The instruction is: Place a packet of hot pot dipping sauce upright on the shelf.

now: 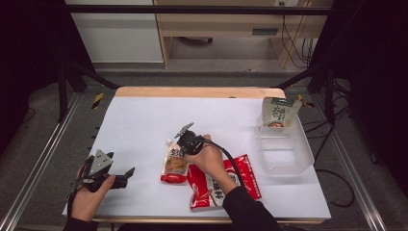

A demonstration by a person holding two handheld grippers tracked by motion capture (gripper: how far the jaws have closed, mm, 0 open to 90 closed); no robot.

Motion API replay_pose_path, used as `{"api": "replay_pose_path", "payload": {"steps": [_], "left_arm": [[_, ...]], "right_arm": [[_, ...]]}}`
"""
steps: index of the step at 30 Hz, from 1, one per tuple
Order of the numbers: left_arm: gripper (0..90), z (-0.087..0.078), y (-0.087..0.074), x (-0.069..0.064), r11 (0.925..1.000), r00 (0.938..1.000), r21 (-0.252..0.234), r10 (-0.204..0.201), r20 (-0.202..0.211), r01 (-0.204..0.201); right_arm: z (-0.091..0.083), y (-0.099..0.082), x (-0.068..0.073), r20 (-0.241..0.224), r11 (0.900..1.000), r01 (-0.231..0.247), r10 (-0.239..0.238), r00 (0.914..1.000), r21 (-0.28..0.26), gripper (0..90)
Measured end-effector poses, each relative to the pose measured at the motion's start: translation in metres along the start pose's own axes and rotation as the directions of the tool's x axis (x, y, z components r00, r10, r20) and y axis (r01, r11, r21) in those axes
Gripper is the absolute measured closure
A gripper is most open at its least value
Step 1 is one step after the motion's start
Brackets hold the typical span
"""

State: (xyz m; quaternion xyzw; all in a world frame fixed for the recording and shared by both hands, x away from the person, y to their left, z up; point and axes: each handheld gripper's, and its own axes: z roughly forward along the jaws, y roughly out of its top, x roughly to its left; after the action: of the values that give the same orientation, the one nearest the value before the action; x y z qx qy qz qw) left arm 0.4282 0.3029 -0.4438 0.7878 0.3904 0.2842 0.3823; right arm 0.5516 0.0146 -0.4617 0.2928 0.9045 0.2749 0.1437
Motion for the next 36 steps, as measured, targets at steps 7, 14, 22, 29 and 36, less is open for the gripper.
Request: {"api": "replay_pose_path", "payload": {"steps": [7, 14, 22, 29, 36], "left_arm": [[6.1, 0.0, 0.0, 0.0, 1.0, 1.0, -0.002, 0.002, 0.002, -0.002], [7.9, -0.002, 0.003, 0.0, 0.9999, 0.9998, -0.01, 0.006, 0.022, -0.005], [16.6, -0.005, 0.014, -0.005, 0.9987, 0.9939, -0.041, 0.033, 0.106, -0.028], [21.5, -0.002, 0.036, -0.016, 0.9946, 0.9827, -0.046, 0.099, 0.156, -0.093], [28.4, 0.005, 0.057, -0.018, 0.9902, 0.9669, -0.063, 0.136, 0.216, -0.125]], "right_arm": [[-0.003, 0.001, 0.002, -0.008, 0.9996, 0.006, -0.007, 0.9999, -0.028, 89.1], [-0.025, 0.011, 0.007, -0.004, 0.9929, 0.043, -0.043, 0.9991, -0.111, 89.9], [-0.061, 0.019, 0.022, -0.015, 0.9725, 0.098, -0.104, 0.9945, -0.211, 90.0], [-0.088, 0.024, 0.039, -0.023, 0.9491, 0.165, -0.178, 0.9837, -0.268, 90.0], [-0.098, 0.023, 0.047, -0.027, 0.9341, 0.201, -0.219, 0.9754, -0.295, 90.0]]}}
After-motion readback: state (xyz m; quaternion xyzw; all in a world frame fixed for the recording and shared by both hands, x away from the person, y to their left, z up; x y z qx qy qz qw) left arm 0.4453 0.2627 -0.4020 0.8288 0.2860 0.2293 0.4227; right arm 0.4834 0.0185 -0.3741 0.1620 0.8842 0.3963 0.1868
